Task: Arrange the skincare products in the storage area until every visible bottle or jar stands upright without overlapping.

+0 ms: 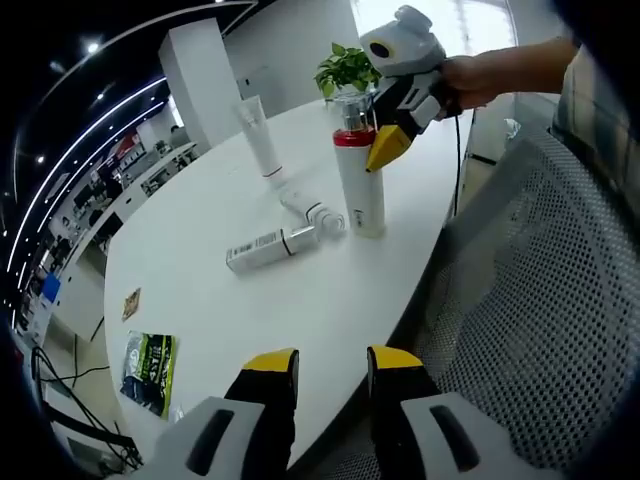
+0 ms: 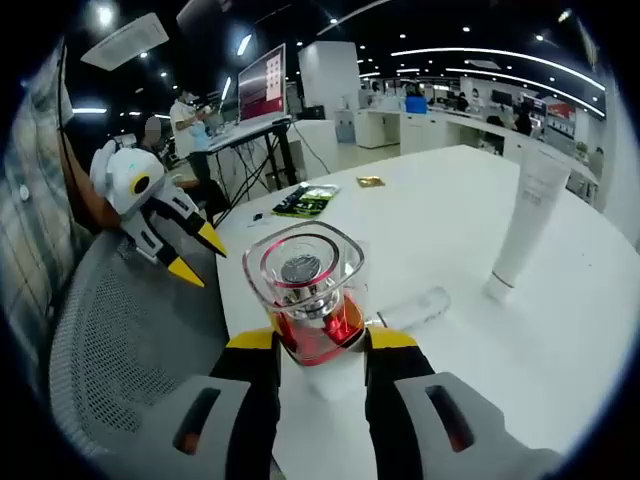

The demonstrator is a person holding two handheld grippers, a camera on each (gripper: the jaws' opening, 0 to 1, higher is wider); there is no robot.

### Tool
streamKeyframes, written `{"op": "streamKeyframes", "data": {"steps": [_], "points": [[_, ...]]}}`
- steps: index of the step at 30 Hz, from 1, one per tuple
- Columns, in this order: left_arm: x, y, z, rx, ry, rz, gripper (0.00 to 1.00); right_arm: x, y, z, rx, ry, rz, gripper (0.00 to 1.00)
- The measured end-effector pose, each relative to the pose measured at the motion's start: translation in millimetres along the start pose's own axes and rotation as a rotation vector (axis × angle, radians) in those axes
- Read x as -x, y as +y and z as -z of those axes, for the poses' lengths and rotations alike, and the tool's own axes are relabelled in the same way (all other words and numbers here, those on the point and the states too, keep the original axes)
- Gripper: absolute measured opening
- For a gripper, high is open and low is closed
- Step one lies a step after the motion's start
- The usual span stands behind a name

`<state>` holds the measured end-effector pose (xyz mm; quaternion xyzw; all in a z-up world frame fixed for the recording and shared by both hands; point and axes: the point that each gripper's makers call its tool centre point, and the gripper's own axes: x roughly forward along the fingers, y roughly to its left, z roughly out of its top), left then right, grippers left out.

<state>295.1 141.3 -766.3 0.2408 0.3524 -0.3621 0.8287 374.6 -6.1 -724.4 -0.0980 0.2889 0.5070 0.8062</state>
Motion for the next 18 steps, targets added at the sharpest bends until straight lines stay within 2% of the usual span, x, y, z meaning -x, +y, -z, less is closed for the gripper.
{"op": "streamKeyframes", "data": {"steps": [4, 7, 8, 10, 13, 14, 18], "points": [[0.0, 0.3, -0.2, 0.0, -0.001, -0.001, 0.28, -1.8, -0.5, -0.5, -0.028, -0.017, 0.038, 0.32], [0.1, -0.1, -0.2, -0.001, -0.001, 0.0, 0.28, -6.4, 3.0, 2.2, -0.059, -0.035, 0.067, 0.46], [0.1, -0.2, -0.2, -0.001, -0.001, 0.0, 0.28, -8.9, 5.2, 4.4, -0.083, -0.045, 0.074, 0.47], [-0.1, -0.4, 0.1, 0.0, 0.001, 0.002, 0.28, -13.3, 7.3, 9.8, -0.102, -0.047, 0.083, 0.45], [-0.4, -0.7, 0.4, 0.0, 0.002, 0.003, 0.28, -13.7, -2.9, 6.8, -0.13, -0.092, 0.168, 0.4], [-0.7, -0.9, 0.9, 0.0, 0.004, 0.004, 0.28, -14.0, -3.4, 5.5, -0.161, -0.11, 0.176, 0.39], [-0.7, -1.4, 1.0, 0.0, 0.006, 0.007, 0.28, -19.0, -5.0, 7.1, -0.142, -0.12, 0.189, 0.38]]}}
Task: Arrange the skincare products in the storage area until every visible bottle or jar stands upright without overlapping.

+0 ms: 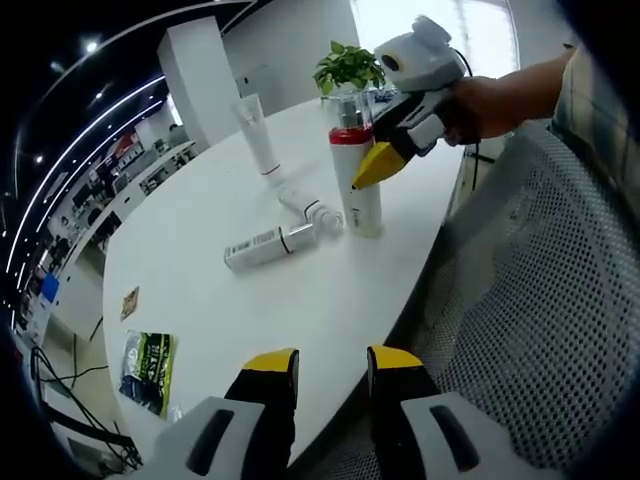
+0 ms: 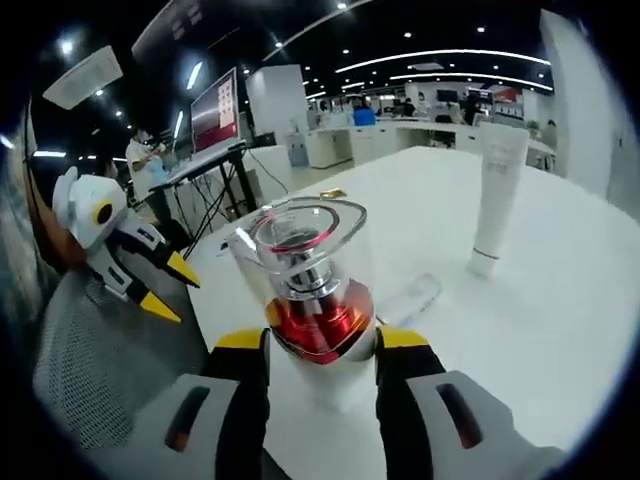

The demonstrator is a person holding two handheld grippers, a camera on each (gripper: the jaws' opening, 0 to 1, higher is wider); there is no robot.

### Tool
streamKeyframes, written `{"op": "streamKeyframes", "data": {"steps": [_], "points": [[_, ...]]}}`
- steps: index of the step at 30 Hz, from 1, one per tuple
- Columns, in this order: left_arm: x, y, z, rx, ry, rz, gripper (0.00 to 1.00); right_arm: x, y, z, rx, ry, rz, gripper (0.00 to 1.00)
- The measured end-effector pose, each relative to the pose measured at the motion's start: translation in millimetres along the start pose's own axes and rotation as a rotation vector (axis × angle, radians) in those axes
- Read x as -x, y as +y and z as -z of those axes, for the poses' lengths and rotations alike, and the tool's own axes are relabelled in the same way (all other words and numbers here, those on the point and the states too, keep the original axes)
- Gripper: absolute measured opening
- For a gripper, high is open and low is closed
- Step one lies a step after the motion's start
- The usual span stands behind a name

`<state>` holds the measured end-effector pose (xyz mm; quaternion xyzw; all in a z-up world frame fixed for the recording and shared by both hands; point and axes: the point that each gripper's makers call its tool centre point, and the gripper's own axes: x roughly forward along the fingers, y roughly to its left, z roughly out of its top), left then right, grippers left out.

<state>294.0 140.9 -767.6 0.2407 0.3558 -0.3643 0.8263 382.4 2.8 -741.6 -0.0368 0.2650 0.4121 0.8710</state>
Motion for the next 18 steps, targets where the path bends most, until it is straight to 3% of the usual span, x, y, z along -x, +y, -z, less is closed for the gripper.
{"op": "streamKeyframes", "data": {"steps": [6, 18], "points": [[-0.5, -0.9, 1.1, -0.003, 0.004, 0.004, 0.28, -0.6, -1.3, 1.1, 0.056, 0.022, 0.013, 0.33], [-1.2, -2.0, 2.5, -0.003, 0.012, 0.013, 0.28, 16.2, -14.3, -0.6, 0.038, 0.011, 0.04, 0.32]]}}
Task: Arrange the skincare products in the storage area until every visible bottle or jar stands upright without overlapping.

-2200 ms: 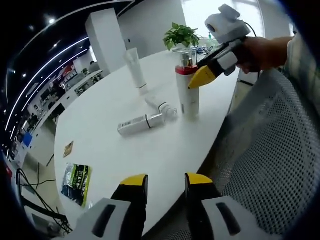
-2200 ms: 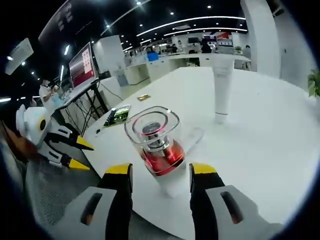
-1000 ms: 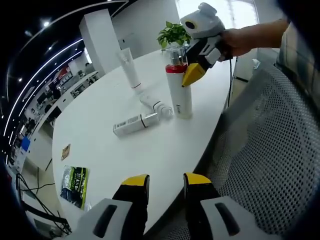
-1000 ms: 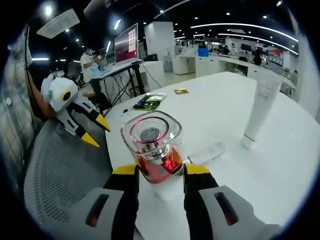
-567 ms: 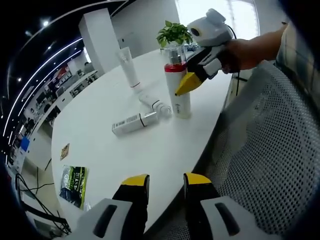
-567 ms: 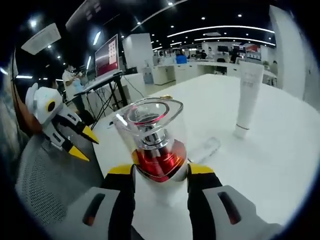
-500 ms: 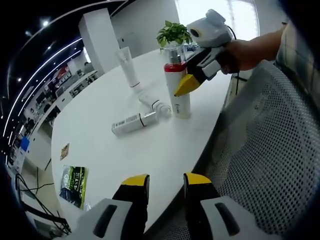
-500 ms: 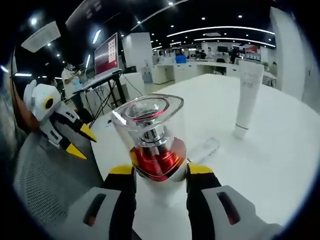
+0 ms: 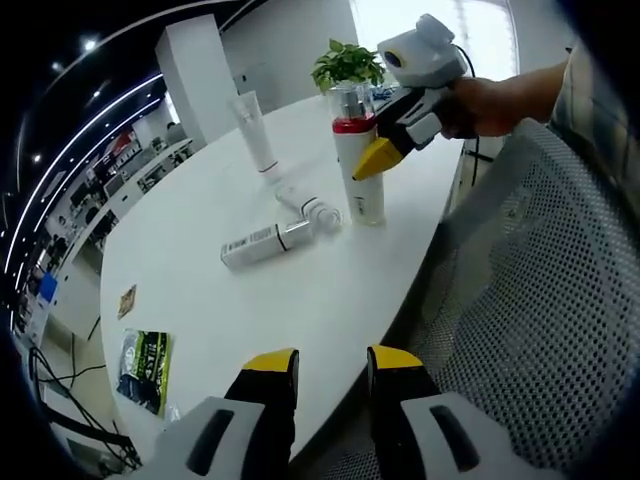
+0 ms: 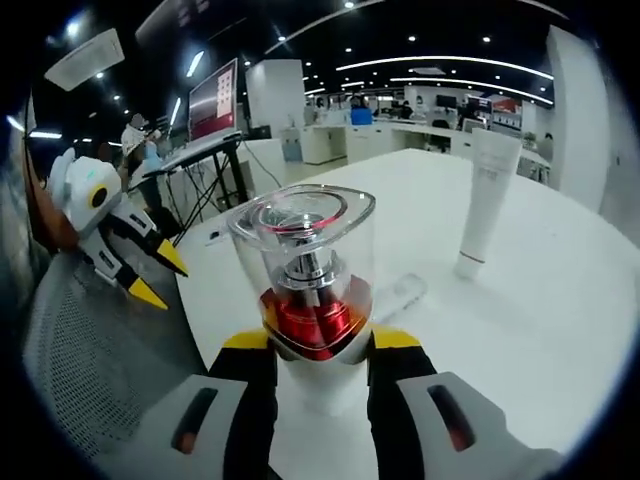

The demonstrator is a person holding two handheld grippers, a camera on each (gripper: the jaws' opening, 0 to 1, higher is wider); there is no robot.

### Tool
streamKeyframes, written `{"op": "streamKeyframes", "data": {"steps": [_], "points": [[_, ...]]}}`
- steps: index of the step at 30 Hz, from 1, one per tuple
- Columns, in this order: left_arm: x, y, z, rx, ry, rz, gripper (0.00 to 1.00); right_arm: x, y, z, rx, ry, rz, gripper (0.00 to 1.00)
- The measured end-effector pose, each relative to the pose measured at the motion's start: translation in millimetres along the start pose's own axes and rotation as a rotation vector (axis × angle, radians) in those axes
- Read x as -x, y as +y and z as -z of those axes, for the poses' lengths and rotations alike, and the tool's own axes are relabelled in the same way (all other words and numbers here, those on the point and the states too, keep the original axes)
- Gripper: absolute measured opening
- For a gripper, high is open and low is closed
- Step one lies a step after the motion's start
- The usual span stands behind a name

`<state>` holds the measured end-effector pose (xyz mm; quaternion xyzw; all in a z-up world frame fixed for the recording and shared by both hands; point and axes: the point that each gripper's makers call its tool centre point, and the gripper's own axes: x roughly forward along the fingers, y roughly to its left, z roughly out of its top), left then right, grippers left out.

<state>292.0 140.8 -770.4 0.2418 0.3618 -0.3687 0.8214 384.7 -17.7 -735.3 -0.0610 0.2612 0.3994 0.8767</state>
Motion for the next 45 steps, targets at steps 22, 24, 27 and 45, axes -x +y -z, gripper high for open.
{"op": "streamKeyframes", "data": {"steps": [22, 24, 27, 45], "points": [[-2.1, 0.5, 6.6, -0.012, 0.035, -0.004, 0.28, 18.4, -84.3, -34.8, -0.022, -0.052, 0.111, 0.32], [-2.6, 4.1, 9.5, -0.007, 0.048, -0.019, 0.28, 15.5, -92.0, -38.9, -0.03, -0.057, 0.119, 0.32], [-2.6, 4.8, 12.8, -0.003, 0.065, -0.021, 0.28, 10.5, -103.1, -45.4, -0.035, -0.069, 0.127, 0.32], [-5.1, -4.1, 15.3, 0.039, 0.077, 0.051, 0.28, -20.2, -181.4, -70.1, -0.051, -0.064, 0.167, 0.32]]}}
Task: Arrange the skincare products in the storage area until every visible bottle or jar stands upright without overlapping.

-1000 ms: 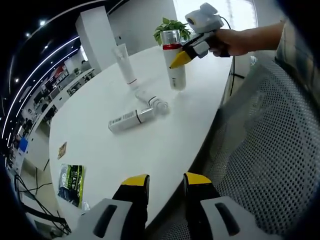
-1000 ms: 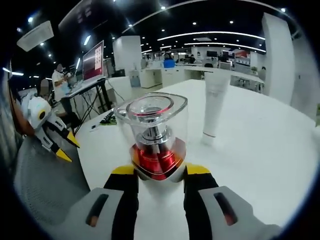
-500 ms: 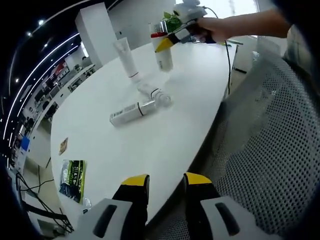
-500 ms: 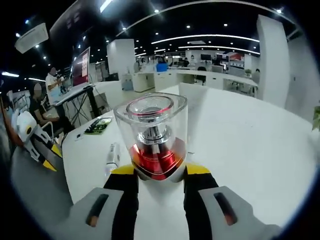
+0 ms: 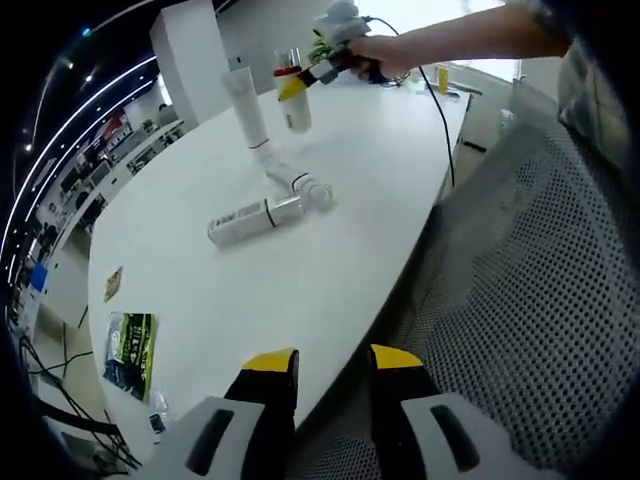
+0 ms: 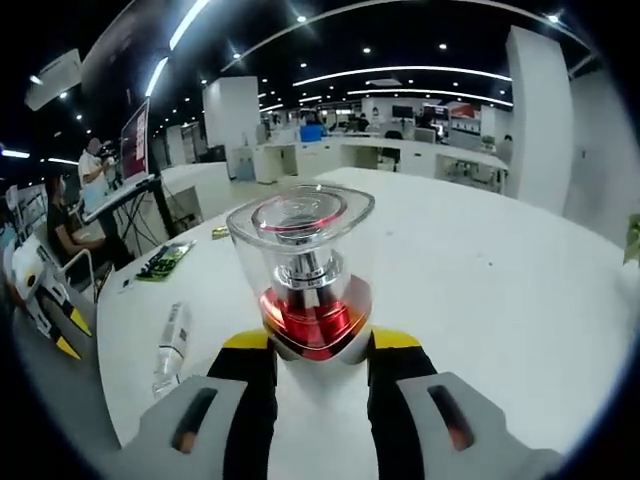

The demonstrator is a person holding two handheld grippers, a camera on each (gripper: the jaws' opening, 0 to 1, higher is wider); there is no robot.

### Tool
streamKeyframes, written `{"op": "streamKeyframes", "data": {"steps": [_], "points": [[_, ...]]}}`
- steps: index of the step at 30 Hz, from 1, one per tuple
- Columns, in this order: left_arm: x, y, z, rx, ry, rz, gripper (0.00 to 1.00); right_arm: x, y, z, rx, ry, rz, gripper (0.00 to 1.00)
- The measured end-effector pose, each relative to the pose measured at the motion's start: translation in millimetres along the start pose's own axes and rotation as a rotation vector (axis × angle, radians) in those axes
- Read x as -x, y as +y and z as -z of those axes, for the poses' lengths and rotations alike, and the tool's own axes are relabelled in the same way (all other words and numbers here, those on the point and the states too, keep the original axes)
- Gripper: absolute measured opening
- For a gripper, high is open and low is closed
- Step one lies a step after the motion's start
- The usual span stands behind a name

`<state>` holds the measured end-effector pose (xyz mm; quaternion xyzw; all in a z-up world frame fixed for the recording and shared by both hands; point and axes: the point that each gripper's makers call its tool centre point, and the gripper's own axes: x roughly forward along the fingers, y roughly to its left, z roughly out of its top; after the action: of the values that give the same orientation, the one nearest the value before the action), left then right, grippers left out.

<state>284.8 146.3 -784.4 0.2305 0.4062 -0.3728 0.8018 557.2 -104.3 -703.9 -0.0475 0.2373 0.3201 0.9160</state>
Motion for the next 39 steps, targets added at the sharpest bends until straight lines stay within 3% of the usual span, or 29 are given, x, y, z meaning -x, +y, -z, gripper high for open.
{"op": "streamKeyframes", "data": {"steps": [6, 15, 29, 30, 39], "points": [[-2.2, -2.9, 4.0, 0.004, 0.018, 0.016, 0.28, -13.3, -18.0, 0.6, -0.005, 0.009, 0.021, 0.32], [-3.4, -3.3, 7.2, 0.005, 0.034, 0.023, 0.28, -31.7, -23.1, 10.3, -0.011, 0.031, 0.0, 0.32], [-4.2, -3.4, 9.4, 0.012, 0.047, 0.026, 0.28, -44.6, -35.6, 13.2, 0.01, 0.015, -0.017, 0.32], [-4.3, -3.6, 9.6, 0.012, 0.049, 0.027, 0.28, -44.5, -35.4, 8.8, 0.02, -0.012, -0.023, 0.32], [-4.8, -3.5, 10.2, 0.011, 0.053, 0.027, 0.28, -42.8, -33.8, 8.3, -0.026, -0.045, -0.049, 0.33]]}}
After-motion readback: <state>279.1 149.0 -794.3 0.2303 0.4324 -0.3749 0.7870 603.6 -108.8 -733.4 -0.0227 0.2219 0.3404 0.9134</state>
